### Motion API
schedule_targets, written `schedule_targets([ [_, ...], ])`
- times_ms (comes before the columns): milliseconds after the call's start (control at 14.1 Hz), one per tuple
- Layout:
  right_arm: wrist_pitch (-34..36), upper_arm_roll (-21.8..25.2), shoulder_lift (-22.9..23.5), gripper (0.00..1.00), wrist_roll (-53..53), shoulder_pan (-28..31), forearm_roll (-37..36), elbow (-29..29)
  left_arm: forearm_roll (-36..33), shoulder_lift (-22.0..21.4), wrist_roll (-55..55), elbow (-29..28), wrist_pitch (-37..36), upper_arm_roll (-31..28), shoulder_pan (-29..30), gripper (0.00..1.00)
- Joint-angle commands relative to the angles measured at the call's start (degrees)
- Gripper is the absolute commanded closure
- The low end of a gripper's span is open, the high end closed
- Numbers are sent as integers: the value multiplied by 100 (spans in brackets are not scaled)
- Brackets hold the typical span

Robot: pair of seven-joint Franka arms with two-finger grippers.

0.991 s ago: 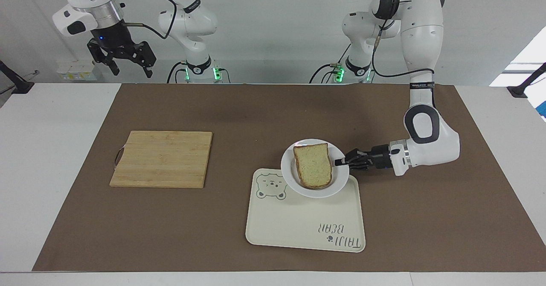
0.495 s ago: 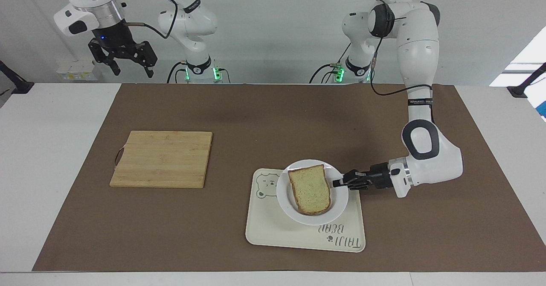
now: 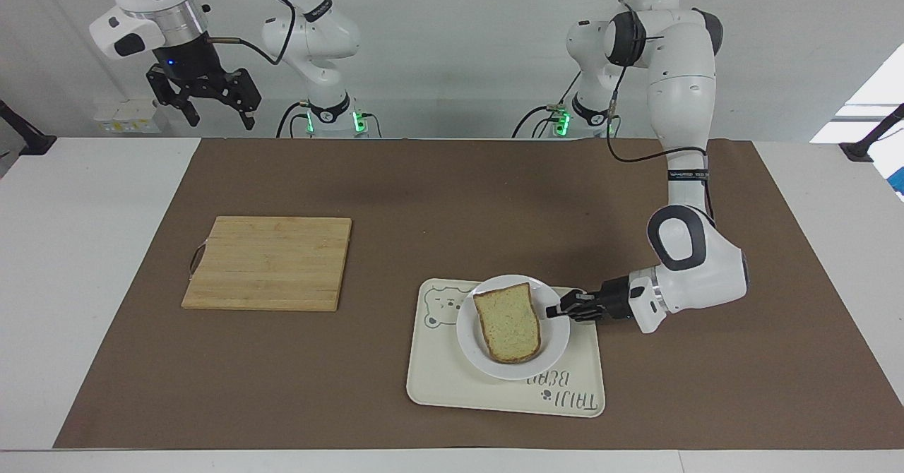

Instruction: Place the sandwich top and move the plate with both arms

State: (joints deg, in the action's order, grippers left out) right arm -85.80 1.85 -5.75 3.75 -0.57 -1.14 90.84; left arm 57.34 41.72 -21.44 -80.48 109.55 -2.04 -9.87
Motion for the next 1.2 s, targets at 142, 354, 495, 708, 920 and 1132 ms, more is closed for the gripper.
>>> schedule_targets([
  [142, 37, -18, 13, 0, -147, 22, 26, -40, -362, 38, 333, 138, 452, -34, -270, 60],
  [354, 46, -9, 4, 0, -147, 22, 26, -23, -548, 38, 342, 138, 497, -51, -279, 0],
  [495, 55, -18, 4, 0, -147, 22, 26, -23, -767, 38, 325, 138, 515, -95, -235, 0],
  [708, 46, -18, 4, 0, -147, 22, 26, -23, -1311, -241, 551, 77, 497, -235, -218, 0],
  [920, 37, -18, 4, 0, -147, 22, 26, -23, -1585, -891, 983, -397, 497, -315, -253, 0],
  [1132, 37, -9, 4, 0, -155, 39, 26, -23, -2206, -1436, 1578, -530, 409, -333, -244, 0],
])
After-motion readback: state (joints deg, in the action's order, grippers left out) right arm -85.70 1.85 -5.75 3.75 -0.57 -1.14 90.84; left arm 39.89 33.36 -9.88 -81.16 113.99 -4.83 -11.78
